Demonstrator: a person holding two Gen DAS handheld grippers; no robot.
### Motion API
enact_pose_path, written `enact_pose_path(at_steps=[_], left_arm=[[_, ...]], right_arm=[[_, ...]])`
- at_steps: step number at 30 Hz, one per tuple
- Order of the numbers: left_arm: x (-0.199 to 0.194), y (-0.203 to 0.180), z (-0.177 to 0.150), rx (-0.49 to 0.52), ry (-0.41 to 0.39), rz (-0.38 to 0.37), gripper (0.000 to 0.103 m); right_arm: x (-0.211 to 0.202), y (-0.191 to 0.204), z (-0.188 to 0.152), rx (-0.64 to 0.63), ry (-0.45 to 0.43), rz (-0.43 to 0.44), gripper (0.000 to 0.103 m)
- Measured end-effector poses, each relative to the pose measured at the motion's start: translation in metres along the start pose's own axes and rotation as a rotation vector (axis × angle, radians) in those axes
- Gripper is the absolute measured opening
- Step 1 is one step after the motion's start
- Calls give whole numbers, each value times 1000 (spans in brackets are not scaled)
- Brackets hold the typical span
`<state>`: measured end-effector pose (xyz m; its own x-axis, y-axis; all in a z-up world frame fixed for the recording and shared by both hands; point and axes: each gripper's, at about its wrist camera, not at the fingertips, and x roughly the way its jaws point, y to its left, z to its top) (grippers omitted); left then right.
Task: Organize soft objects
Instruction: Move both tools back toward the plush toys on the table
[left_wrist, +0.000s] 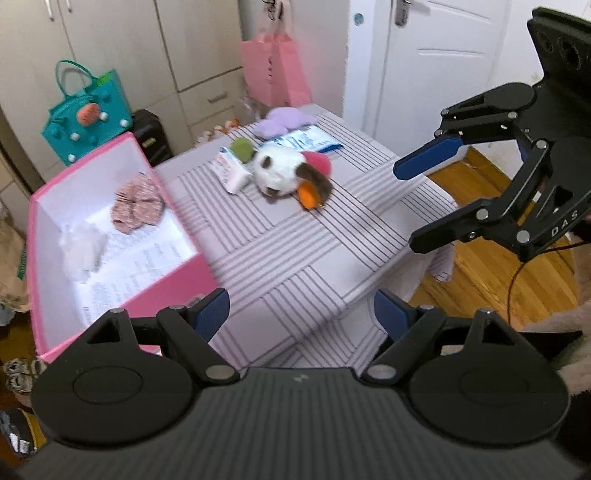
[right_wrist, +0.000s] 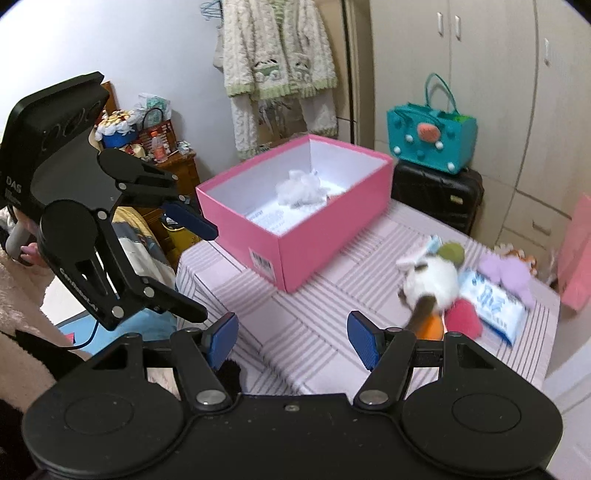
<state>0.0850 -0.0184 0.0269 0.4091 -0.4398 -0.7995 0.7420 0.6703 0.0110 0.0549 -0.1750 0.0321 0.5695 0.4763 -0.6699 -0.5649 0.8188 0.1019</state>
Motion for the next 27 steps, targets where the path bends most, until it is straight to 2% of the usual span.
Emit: enact_pose_path(at_steps=[8,14,20,27], left_arm=[[32,-11,-1,45,-27,-26,85],[64,-14,1,41,-98,-37,85],[105,-10,4,-3,-167,-24,85],[148,-7,13,-51,-243,-24,84]], right_arm=[[5,-17,-38,66,-6,-34,71],[17,-41,-63,107,-29,-65,71],[31,-64,-78,139,-68,-114,70],[46,-97,-80,176,-129,-175,70]])
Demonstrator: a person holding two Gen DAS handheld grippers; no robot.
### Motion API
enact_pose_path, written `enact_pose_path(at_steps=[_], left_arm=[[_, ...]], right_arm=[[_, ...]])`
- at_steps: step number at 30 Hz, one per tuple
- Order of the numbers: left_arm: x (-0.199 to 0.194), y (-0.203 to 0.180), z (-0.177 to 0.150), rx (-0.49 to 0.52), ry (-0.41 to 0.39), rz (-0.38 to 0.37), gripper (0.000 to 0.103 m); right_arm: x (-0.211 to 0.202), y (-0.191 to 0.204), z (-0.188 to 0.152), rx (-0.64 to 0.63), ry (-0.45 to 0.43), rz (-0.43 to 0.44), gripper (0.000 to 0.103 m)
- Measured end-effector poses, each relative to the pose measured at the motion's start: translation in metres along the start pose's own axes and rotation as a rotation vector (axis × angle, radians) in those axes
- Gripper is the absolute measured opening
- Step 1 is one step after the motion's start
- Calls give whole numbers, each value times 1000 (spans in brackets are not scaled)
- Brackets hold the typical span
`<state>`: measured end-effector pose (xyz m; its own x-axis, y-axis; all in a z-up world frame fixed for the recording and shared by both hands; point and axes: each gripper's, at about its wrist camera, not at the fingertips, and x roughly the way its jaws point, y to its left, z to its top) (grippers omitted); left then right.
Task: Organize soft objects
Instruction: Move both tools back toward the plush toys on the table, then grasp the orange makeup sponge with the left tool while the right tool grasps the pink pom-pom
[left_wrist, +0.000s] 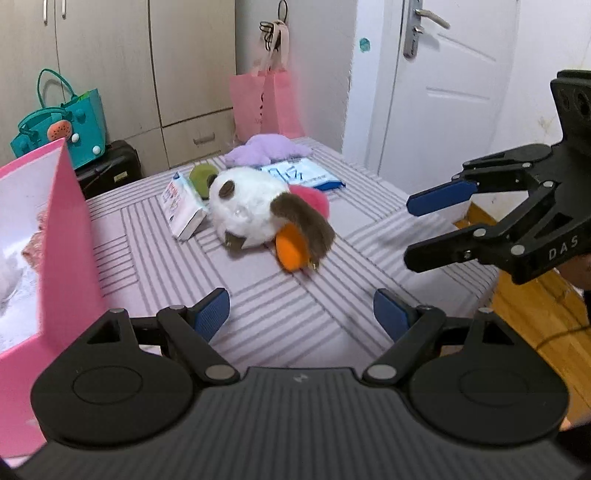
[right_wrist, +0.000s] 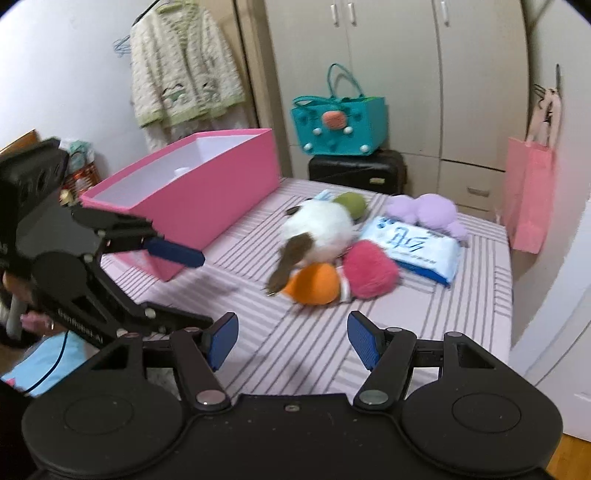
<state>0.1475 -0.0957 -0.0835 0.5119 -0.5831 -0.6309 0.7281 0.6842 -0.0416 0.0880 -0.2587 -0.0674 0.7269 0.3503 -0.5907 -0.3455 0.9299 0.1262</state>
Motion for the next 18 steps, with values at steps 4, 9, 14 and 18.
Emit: enact_pose_path(at_steps=[4,9,14,18], left_arm=[[16,-4,4,19,-76,50,84],[36,-7,7,12,-80,54,83],[50,-6,6,-64,-74,54,81],[59,-3,8,-120,-75,62,74]], right_arm=[[14,-13,2,15,-31,-12,70],[30,-29,2,42,-76,-52,70],[43,-51,4,105,-99,-91,70],[52,-58,8,106,-116,-114,70]])
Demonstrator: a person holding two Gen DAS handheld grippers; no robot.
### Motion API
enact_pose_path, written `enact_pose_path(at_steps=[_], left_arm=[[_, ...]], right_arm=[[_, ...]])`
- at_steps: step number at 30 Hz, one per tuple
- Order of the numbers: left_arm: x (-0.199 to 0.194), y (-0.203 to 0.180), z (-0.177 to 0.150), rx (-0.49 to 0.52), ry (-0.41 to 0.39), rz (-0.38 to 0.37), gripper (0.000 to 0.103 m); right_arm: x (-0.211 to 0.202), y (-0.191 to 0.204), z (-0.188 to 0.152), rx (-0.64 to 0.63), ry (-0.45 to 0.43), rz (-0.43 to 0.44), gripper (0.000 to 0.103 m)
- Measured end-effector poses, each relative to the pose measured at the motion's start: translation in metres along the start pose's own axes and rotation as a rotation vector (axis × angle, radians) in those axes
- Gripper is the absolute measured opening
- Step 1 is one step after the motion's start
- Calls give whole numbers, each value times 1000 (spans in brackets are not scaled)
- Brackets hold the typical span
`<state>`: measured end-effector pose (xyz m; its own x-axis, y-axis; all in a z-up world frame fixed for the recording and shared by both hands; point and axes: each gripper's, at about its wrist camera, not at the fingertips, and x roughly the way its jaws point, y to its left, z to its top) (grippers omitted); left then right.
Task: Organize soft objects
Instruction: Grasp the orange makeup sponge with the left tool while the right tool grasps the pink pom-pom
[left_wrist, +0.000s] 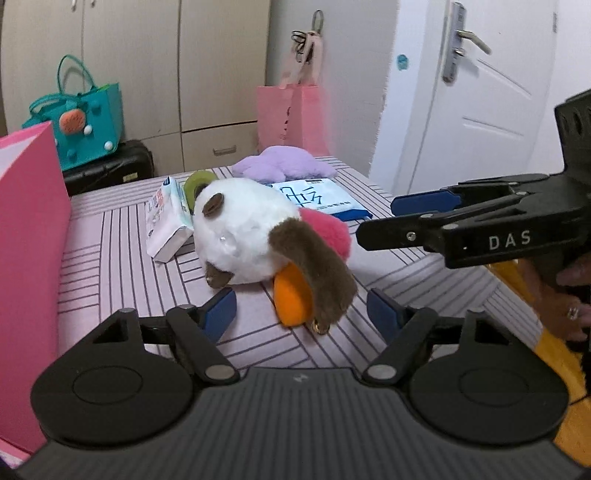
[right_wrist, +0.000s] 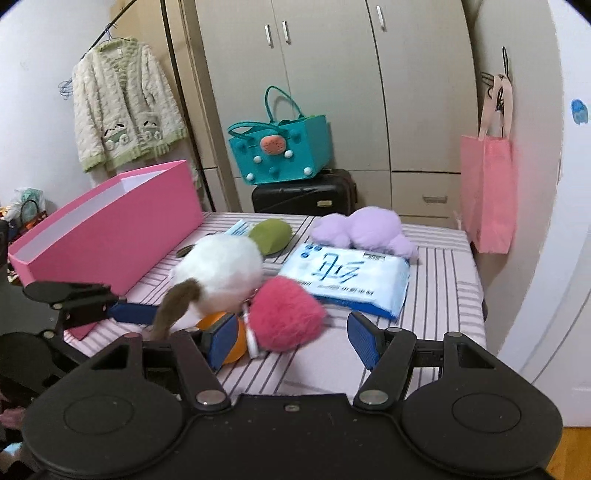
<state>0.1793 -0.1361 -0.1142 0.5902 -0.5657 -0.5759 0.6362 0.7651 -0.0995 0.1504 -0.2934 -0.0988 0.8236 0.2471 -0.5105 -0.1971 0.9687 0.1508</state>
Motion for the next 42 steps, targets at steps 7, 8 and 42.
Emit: enact_pose_path(at_steps=[7,8,42], left_arm=[[14,5,3,-114,0,2,57],[16,7,3,-137,6,-5,54],[9,19,-6,-246,11,-77,36]], right_arm=[[19,-9,9,60,-5,6,68],[21,-11,9,73,-4,14,65],[35,0,-5,106,35,38,22]])
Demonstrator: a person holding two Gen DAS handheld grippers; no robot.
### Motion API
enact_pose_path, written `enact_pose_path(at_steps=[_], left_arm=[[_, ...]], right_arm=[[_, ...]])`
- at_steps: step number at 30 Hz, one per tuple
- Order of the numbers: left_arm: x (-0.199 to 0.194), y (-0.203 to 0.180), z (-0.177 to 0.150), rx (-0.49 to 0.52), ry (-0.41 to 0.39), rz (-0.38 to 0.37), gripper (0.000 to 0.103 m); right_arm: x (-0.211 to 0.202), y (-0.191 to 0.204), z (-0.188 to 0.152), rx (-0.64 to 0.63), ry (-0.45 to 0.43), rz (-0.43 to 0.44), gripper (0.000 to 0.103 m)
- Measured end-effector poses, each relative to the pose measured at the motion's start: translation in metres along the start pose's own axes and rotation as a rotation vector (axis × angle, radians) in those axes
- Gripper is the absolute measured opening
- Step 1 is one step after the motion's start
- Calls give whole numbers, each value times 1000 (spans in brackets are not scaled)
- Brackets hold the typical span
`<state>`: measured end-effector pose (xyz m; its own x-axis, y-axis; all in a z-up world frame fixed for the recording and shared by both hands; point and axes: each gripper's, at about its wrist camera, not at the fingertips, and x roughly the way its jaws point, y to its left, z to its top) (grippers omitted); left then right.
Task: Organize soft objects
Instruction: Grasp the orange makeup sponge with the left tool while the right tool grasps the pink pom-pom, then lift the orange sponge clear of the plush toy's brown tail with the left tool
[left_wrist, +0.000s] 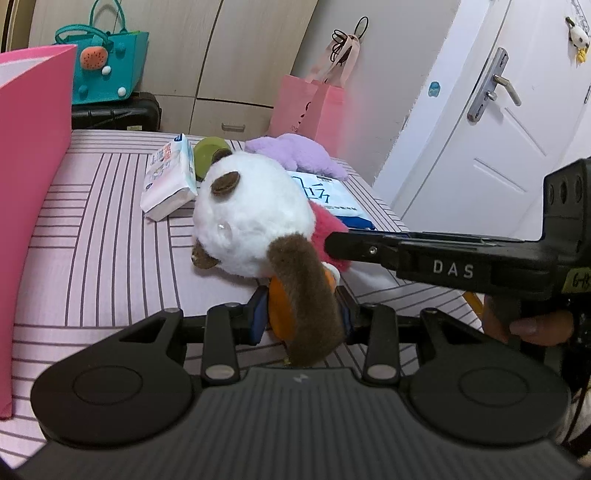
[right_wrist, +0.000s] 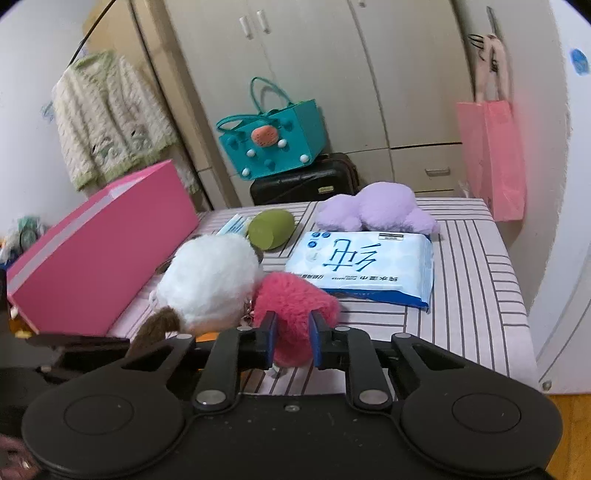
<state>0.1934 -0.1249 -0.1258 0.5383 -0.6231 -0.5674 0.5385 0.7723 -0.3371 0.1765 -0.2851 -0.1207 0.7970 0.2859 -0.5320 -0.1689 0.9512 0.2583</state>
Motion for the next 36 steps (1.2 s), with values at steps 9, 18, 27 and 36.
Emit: enact_pose_path(at_steps=[9,18,27,36], left_arm=[[-3,1,-1,6,21,-5,36],[-6,0,-4,34,27,-9,36],[-12,-1,-1,43,84,-22,36],[-17,8,7,19,213,-85,37]], right_arm=[[14,3,14,-70,28,0,45],[33,4,7,-34,38,-15,54],[8,0,-2,-32,-12,-76,47],[-24,7,-12,-61,2,-124,48]])
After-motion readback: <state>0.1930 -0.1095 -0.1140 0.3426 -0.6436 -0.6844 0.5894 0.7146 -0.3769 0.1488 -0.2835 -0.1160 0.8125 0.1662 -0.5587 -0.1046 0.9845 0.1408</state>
